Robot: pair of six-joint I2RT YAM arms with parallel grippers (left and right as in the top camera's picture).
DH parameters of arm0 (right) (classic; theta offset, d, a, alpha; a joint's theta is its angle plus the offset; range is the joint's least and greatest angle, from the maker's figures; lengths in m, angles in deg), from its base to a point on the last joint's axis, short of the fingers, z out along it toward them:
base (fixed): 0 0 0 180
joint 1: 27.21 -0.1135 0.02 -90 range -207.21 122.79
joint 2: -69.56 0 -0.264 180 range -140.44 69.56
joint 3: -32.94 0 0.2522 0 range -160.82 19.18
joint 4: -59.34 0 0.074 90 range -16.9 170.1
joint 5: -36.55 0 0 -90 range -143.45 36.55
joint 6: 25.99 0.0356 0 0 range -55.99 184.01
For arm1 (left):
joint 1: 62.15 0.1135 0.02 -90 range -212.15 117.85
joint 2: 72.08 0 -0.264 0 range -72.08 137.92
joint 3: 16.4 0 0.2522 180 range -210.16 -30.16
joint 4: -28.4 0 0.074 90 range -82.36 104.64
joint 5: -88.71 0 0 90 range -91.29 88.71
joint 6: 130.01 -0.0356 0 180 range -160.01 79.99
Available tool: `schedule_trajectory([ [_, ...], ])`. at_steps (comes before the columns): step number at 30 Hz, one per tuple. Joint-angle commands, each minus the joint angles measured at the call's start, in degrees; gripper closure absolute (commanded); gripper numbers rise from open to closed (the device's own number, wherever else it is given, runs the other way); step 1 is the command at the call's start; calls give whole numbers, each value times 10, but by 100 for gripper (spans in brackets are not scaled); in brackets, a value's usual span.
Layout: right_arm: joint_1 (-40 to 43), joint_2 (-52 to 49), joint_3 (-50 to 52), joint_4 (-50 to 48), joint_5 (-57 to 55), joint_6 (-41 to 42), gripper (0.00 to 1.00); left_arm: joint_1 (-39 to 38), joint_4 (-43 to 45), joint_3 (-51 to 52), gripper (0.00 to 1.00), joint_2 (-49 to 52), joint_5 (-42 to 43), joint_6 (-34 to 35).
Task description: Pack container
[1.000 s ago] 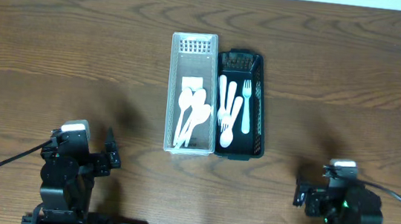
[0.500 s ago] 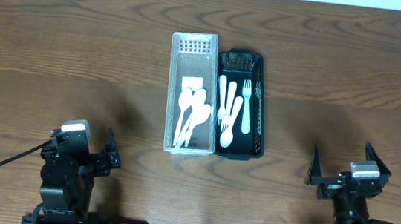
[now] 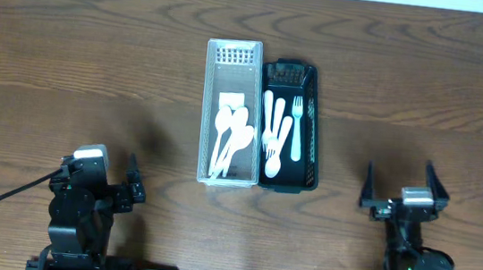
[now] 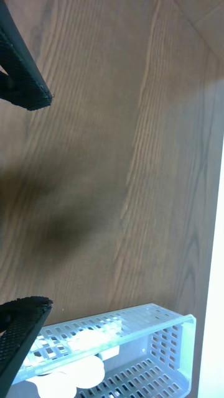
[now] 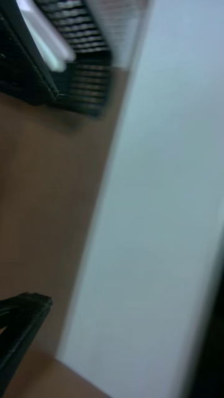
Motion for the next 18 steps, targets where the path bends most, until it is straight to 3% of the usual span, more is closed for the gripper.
schedule_trajectory([
  [1,-3,3,7,35,-21,29,1,3,2,0,2,-4,-5,-3],
  [18,-3,2,7,51,-21,29,1,3,2,0,2,-4,-5,-3],
])
